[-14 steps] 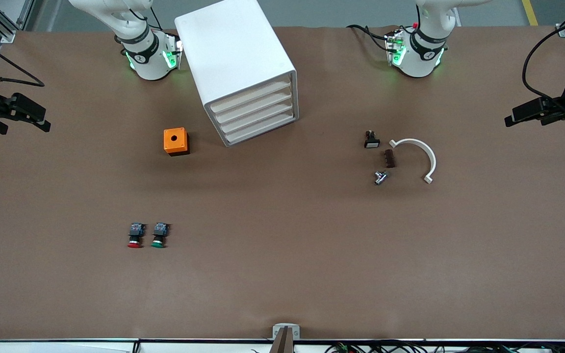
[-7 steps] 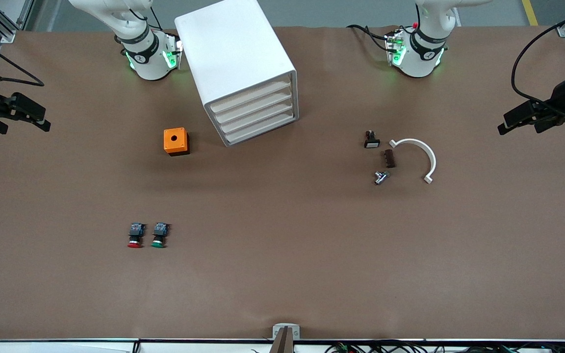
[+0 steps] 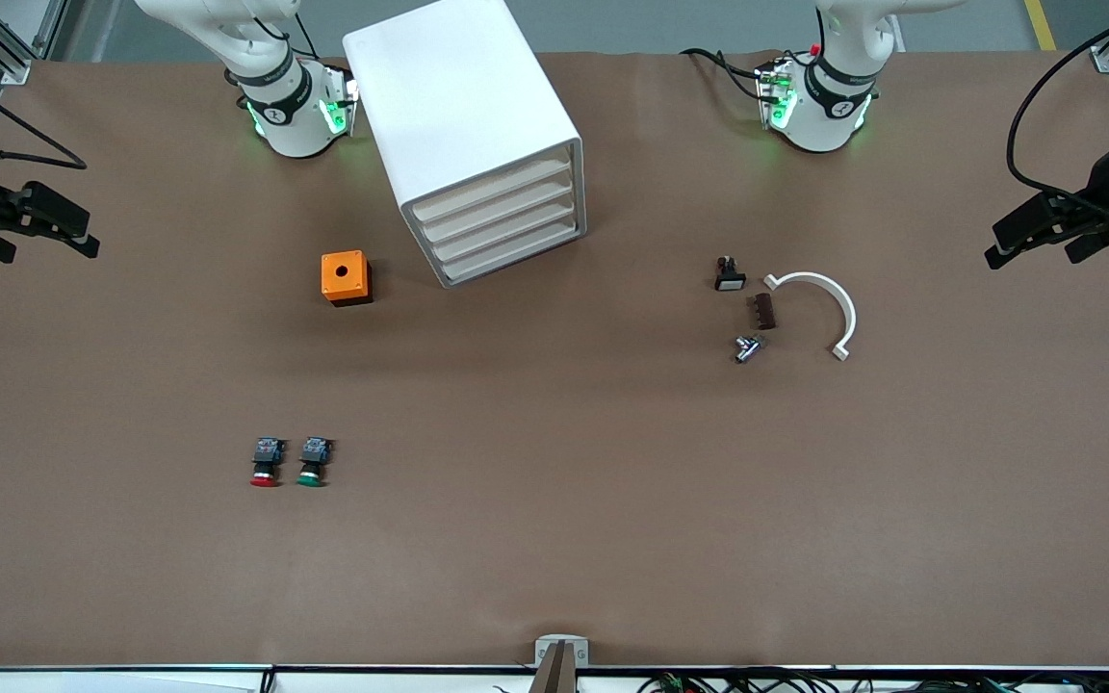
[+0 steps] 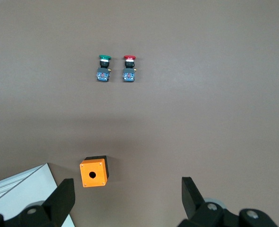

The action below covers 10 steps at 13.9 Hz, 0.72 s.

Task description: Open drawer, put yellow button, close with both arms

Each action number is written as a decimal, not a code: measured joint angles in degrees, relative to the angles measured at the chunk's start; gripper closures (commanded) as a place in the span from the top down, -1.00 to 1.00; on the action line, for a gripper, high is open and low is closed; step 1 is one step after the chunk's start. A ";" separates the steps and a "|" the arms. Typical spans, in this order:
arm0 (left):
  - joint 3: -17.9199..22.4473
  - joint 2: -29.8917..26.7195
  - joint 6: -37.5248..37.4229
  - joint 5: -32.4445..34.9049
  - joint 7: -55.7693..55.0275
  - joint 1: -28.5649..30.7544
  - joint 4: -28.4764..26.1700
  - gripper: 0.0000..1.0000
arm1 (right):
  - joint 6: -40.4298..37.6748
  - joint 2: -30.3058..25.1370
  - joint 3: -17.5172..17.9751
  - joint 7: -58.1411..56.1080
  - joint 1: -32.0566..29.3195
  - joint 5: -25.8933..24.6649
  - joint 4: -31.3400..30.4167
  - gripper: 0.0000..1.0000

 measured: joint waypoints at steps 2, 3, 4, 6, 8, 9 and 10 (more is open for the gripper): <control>-0.40 0.47 -0.04 0.24 -0.08 0.00 1.22 0.99 | -0.04 0.00 -0.01 0.00 0.00 0.00 0.00 1.00; -0.40 0.74 -0.05 0.24 -0.08 0.05 1.68 0.99 | -0.05 0.00 -0.01 0.00 0.00 0.00 0.00 1.00; -0.39 0.97 -0.12 0.24 -0.08 0.15 2.13 0.99 | -0.05 0.00 -0.02 0.00 0.00 0.00 0.00 1.00; -0.23 1.28 -0.68 0.24 -0.10 0.36 2.83 0.99 | -0.05 0.00 -0.02 0.00 0.00 0.00 -0.01 1.00; -0.08 2.06 -0.87 0.24 -0.10 0.38 3.90 0.99 | -0.05 0.00 -0.02 0.00 0.00 0.00 -0.01 1.00; -0.08 2.83 -1.16 0.24 -0.10 0.32 4.86 0.99 | -0.05 0.00 -0.02 0.00 0.00 0.00 -0.01 1.00; -0.09 3.65 -1.69 0.24 -0.10 0.28 5.86 0.99 | -0.05 0.00 -0.02 0.00 0.00 0.00 -0.01 1.00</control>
